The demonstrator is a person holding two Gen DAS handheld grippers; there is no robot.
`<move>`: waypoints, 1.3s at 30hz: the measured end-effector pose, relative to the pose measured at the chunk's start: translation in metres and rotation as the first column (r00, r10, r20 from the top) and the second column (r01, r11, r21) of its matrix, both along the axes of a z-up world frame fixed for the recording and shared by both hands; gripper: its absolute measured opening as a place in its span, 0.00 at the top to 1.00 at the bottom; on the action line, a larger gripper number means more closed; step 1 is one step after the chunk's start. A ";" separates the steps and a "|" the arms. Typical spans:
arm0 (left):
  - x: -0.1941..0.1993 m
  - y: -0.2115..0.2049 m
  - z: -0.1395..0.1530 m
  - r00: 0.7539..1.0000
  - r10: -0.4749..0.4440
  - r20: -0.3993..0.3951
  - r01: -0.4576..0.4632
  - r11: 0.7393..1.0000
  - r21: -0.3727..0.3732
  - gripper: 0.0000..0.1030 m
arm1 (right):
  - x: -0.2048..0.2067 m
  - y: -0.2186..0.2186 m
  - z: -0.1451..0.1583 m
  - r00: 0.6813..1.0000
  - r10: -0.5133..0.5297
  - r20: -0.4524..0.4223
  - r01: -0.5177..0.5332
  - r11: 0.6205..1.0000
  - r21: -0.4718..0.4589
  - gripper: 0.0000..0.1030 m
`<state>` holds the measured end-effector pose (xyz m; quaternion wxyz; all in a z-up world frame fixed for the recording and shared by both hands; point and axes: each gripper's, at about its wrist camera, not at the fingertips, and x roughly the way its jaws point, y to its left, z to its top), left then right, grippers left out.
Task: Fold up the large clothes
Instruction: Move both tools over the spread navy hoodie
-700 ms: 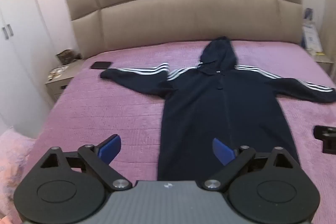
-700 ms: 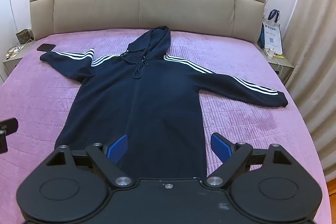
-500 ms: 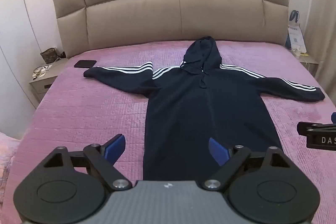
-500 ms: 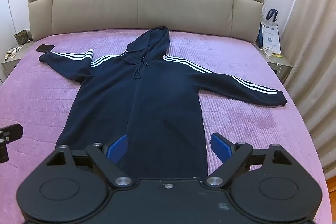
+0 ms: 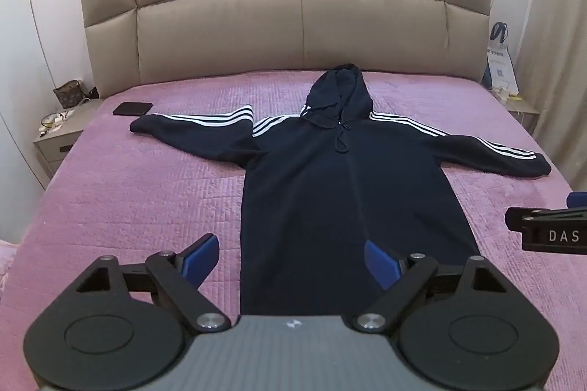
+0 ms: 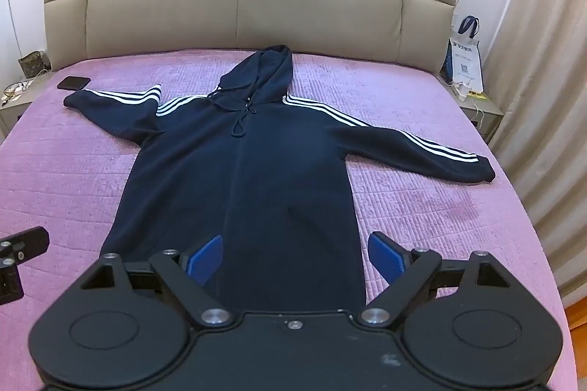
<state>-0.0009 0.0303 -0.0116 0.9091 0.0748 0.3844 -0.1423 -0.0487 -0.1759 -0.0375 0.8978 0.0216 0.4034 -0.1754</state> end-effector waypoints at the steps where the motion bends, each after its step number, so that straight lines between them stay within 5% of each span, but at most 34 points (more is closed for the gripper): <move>1: 0.001 0.001 -0.002 1.000 0.002 -0.002 -0.002 1.000 0.002 0.14 | -0.001 0.001 0.000 1.000 -0.003 0.000 0.003 1.000 -0.003 0.01; 10: 0.027 -0.009 -0.017 0.999 -0.002 -0.051 0.002 1.000 0.013 0.14 | 0.010 -0.019 -0.016 0.999 -0.031 -0.039 0.032 0.999 0.033 0.01; 18: 0.041 -0.062 -0.026 0.998 -0.004 -0.064 0.006 0.999 0.032 0.18 | 0.025 -0.065 -0.036 0.998 -0.014 -0.061 0.019 0.996 0.082 0.01; 31: 0.031 -0.171 -0.010 0.999 0.005 -0.044 -0.005 1.000 -0.005 0.20 | 0.015 -0.156 -0.034 0.999 -0.025 -0.024 0.028 0.990 0.137 0.01; 39: 0.014 -0.183 0.005 1.000 -0.015 -0.002 0.015 0.999 0.046 0.20 | 0.007 -0.162 -0.024 1.000 -0.024 0.001 0.024 0.986 0.162 0.01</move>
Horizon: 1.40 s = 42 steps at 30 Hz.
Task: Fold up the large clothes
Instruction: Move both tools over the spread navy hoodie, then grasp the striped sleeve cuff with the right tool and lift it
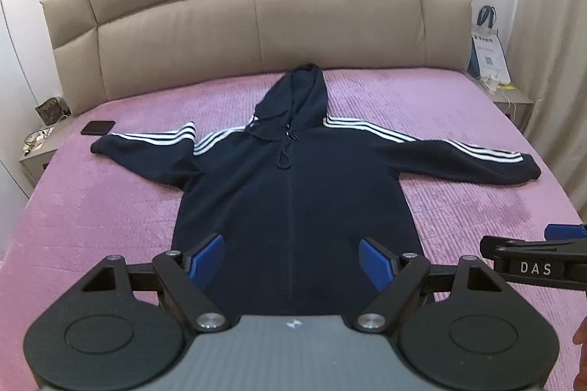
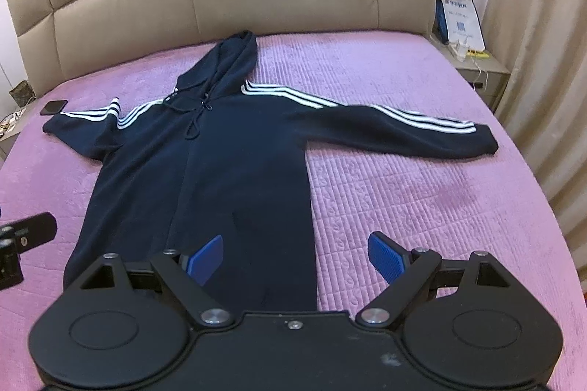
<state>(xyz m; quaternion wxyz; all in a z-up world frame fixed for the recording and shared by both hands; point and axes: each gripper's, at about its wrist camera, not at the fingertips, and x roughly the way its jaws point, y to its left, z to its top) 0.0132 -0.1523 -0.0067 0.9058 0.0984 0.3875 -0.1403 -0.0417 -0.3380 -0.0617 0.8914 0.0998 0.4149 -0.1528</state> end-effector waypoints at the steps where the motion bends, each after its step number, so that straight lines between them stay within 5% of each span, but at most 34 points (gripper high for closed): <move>1: -0.001 0.002 0.002 1.000 0.002 0.002 -0.002 1.000 -0.010 0.20 | -0.001 0.001 0.001 1.000 -0.002 0.006 0.002 1.000 0.000 0.01; 17: -0.024 0.071 0.017 1.000 -0.030 0.000 0.029 0.978 -0.209 0.21 | -0.035 0.047 0.032 0.997 -0.032 0.069 0.038 0.996 -0.078 0.01; 27: -0.010 0.089 0.006 1.000 -0.014 0.016 0.018 0.969 -0.245 0.21 | -0.025 0.057 0.024 0.996 -0.059 0.070 0.067 0.990 -0.126 0.01; 35: 0.055 0.056 -0.052 0.996 0.033 0.079 -0.011 0.963 -0.270 0.20 | 0.024 0.017 -0.039 0.986 -0.101 0.136 0.121 0.981 -0.151 0.01; 42: 0.129 0.014 -0.141 0.998 0.014 0.062 0.001 0.971 -0.241 0.20 | 0.073 -0.091 -0.129 0.964 -0.227 0.142 0.242 0.964 -0.105 0.01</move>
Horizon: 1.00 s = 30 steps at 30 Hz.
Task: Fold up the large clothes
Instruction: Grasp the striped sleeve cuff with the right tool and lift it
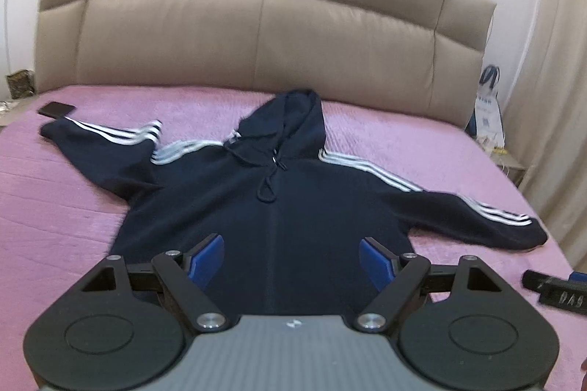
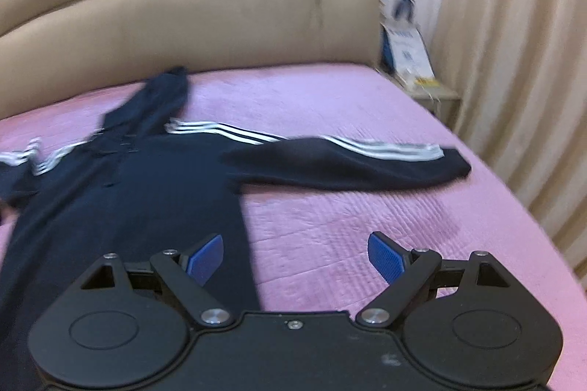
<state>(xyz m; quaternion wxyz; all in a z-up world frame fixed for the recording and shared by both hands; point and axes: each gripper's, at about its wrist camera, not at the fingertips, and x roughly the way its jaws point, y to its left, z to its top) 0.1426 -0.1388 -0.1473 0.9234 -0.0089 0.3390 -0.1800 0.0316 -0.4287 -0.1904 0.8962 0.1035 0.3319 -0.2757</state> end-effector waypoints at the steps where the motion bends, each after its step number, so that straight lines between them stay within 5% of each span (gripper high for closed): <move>1: 0.013 -0.007 -0.013 1.000 -0.009 -0.010 0.009 1.000 0.000 0.20 | 0.007 -0.025 -0.012 0.999 -0.034 0.008 0.034 0.999 0.002 0.01; 9: 0.100 -0.061 -0.085 0.997 -0.055 -0.062 0.058 0.997 0.052 0.20 | 0.066 -0.217 -0.066 0.965 -0.258 0.047 0.261 0.961 -0.091 0.02; 13: 0.132 -0.081 -0.104 0.991 -0.083 -0.105 0.091 0.993 0.081 0.20 | 0.077 -0.312 -0.090 0.912 -0.409 0.036 0.407 0.912 0.044 0.04; 16: 0.144 -0.090 -0.113 0.985 -0.098 -0.139 0.115 0.986 0.118 0.20 | 0.073 -0.366 -0.112 0.854 -0.520 0.033 0.500 0.836 0.225 0.04; 21: 0.152 -0.091 -0.119 0.977 -0.101 -0.187 0.134 0.976 0.170 0.20 | 0.074 -0.408 -0.146 0.794 -0.607 0.020 0.542 0.723 0.428 0.07; 22: 0.152 -0.089 -0.120 0.976 -0.098 -0.197 0.134 0.975 0.178 0.20 | 0.078 -0.406 -0.146 0.788 -0.615 0.033 0.548 0.725 0.417 0.12; 24: 0.154 -0.087 -0.121 0.972 -0.089 -0.215 0.131 0.973 0.188 0.21 | 0.088 -0.401 -0.141 0.808 -0.589 0.016 0.535 0.745 0.398 0.75; 25: 0.155 -0.086 -0.121 0.970 -0.087 -0.225 0.131 0.973 0.188 0.21 | 0.092 -0.396 -0.138 0.817 -0.576 0.011 0.531 0.760 0.375 0.84; 28: 0.156 -0.087 -0.119 0.969 -0.084 -0.234 0.132 0.971 0.198 0.26 | 0.089 -0.374 -0.110 0.842 -0.537 0.056 0.494 0.807 0.324 0.87; 30: 0.158 -0.088 -0.114 0.970 -0.080 -0.230 0.126 0.972 0.197 0.27 | 0.067 -0.353 -0.076 0.829 -0.542 0.140 0.488 0.822 0.292 0.88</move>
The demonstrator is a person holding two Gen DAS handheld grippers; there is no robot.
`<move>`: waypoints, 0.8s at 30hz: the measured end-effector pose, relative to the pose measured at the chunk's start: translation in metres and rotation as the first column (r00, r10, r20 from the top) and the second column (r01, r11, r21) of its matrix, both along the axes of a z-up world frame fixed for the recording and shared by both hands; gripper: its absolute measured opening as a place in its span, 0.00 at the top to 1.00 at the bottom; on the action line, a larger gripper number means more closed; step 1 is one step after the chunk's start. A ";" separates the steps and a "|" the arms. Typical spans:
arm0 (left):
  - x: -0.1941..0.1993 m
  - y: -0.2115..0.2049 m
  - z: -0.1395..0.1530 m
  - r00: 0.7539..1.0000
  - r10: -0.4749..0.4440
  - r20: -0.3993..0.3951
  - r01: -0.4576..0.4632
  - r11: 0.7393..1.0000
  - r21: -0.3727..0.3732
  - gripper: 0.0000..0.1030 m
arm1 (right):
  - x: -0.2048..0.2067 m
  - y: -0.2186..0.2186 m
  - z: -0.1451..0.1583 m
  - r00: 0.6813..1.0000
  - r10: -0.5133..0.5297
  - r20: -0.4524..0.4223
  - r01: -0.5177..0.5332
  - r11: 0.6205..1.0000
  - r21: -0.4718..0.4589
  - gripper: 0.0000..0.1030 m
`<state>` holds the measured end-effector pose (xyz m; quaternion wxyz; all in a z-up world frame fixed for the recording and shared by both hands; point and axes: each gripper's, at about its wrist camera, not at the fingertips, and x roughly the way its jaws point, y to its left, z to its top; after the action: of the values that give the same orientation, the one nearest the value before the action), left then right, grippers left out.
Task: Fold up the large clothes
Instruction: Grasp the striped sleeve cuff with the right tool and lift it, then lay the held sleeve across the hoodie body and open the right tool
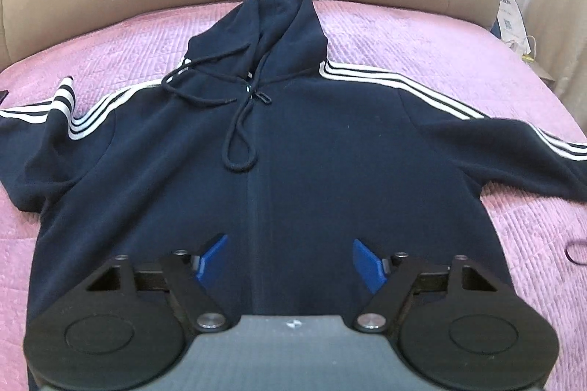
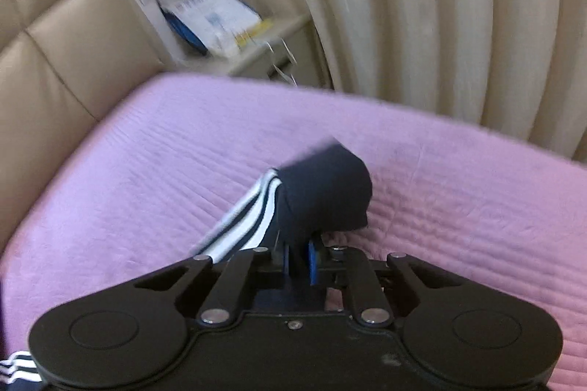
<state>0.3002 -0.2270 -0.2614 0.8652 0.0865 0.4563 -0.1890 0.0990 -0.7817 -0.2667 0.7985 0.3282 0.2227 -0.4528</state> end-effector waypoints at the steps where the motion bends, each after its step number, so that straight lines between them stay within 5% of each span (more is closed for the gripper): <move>1: 0.001 0.001 0.004 1.000 0.005 0.005 -0.005 1.000 -0.009 0.27 | -0.010 0.011 0.014 1.000 -0.016 0.011 0.016 0.999 -0.043 0.88; 4: 0.005 0.004 0.010 1.000 0.023 0.015 -0.023 0.999 -0.032 0.27 | -0.033 0.038 0.036 0.998 -0.058 -0.023 0.054 0.988 -0.143 0.89; 8: 0.011 0.008 0.003 0.999 0.032 -0.005 -0.032 0.999 -0.043 0.28 | -0.009 0.062 0.009 0.979 -0.017 -0.203 -0.019 0.985 -0.172 0.89; 11: 0.017 0.015 -0.002 1.000 0.025 -0.008 -0.026 0.998 -0.050 0.31 | 0.020 0.088 0.006 0.982 0.027 -0.185 -0.064 0.979 -0.193 0.89; 15: 0.027 0.037 0.007 0.999 0.043 0.031 -0.041 0.997 -0.069 0.34 | 0.066 0.177 0.043 0.969 0.220 -0.108 -0.243 0.927 -0.288 0.89; 17: 0.032 0.051 0.016 0.996 0.069 0.049 -0.065 0.994 -0.087 0.34 | 0.088 0.234 0.062 0.934 0.354 -0.052 -0.353 0.884 -0.308 0.89; 20: 0.038 0.077 0.028 0.988 0.131 0.080 -0.122 0.987 -0.108 0.34 | 0.122 0.319 0.080 0.835 0.550 0.030 -0.514 0.797 -0.316 0.89; 24: 0.044 0.109 0.036 0.971 0.212 0.110 -0.200 0.973 -0.116 0.35 | 0.162 0.421 0.077 0.649 0.753 0.109 -0.705 0.649 -0.285 0.89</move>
<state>0.3439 -0.1179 -0.2253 0.9097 0.0047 0.3988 -0.1160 0.2613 -0.3610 -0.1902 0.9631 0.1683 0.1968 -0.0736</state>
